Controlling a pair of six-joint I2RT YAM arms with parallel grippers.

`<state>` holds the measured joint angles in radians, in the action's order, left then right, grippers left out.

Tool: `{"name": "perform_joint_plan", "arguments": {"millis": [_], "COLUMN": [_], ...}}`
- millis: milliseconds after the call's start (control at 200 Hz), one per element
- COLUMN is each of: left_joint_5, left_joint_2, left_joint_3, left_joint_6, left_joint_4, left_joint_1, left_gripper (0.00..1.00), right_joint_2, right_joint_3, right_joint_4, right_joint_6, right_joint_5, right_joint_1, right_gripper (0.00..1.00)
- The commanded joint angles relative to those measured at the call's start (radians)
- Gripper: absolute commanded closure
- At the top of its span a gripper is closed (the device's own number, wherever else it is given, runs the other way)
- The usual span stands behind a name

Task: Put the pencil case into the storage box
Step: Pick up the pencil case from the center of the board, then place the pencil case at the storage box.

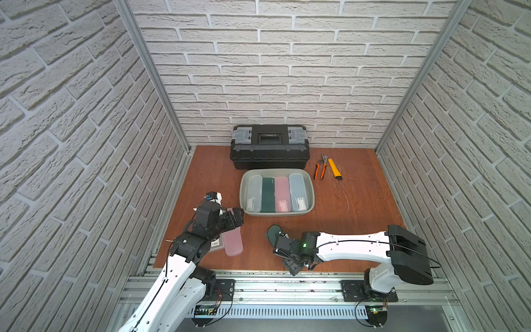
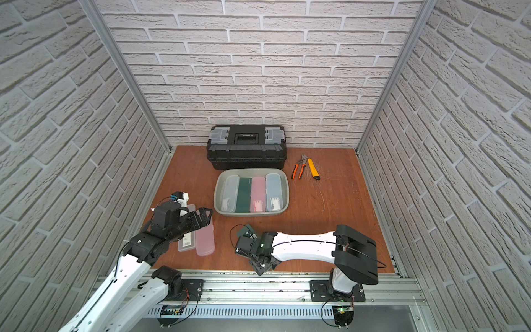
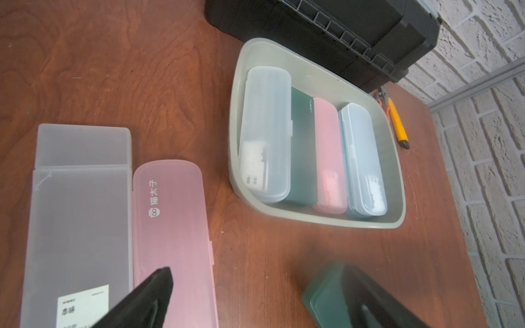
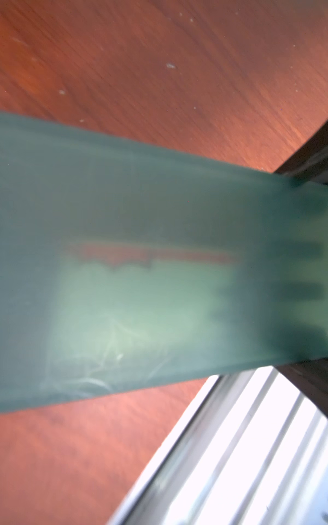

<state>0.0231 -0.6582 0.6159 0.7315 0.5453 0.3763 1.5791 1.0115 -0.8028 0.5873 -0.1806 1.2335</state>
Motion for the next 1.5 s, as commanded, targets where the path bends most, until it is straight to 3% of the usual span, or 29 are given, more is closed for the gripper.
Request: {"name": "perform_joint_plan", "arguments": {"millis": [0,130,245,370,440,540,635,860,940,1185,1495], "left_joint_5": [-0.039,-0.030,0.111,0.308,0.414,0.480,0.479,0.453,0.459,0.432,0.407], "left_joint_2": [-0.001,-0.021,-0.126,-0.286,-0.398,-0.530,-0.572,-0.500,-0.499,-0.498,-0.494], "left_joint_3": [0.062,0.126,0.230,0.298,0.352,0.459,0.473,0.279,0.287,0.296,0.297], "left_joint_6": [-0.042,-0.072,-0.142,-0.183,-0.226,-0.326,-0.375,-0.390,-0.397,-0.410,-0.414], "left_joint_4": [-0.089,-0.121,-0.143,-0.225,-0.236,-0.154,-0.155,-0.344,-0.329,-0.320,-0.308], "left_joint_1": [0.029,0.011,-0.095,-0.208,-0.230,-0.231,-0.232,-0.244,-0.245,-0.245,-0.244], "left_gripper": [0.02,0.02,0.02,0.02,0.02,0.01,0.02,0.02,0.02,0.01,0.02], "right_joint_2": [-0.105,-0.141,-0.104,-0.042,0.009,0.091,0.158,0.301,0.339,0.470,0.502], "right_joint_3": [0.040,0.102,0.225,0.335,0.404,0.509,0.566,0.670,0.695,0.743,0.739], "right_joint_4": [0.031,0.028,-0.042,-0.010,-0.003,-0.023,-0.019,-0.020,-0.016,-0.056,-0.073], "right_joint_6": [-0.031,-0.025,-0.003,-0.041,-0.066,-0.092,-0.081,-0.044,-0.026,-0.016,0.004], "right_joint_5": [-0.047,-0.077,-0.128,-0.083,-0.032,-0.021,0.008,0.089,0.101,0.052,-0.035], "right_joint_1": [-0.002,-0.039,-0.126,-0.242,-0.312,-0.387,-0.445,-0.525,-0.535,-0.542,-0.540], "right_gripper": [0.52,0.51,0.52,0.52,0.52,0.52,0.53,0.54,0.54,0.55,0.53]}}
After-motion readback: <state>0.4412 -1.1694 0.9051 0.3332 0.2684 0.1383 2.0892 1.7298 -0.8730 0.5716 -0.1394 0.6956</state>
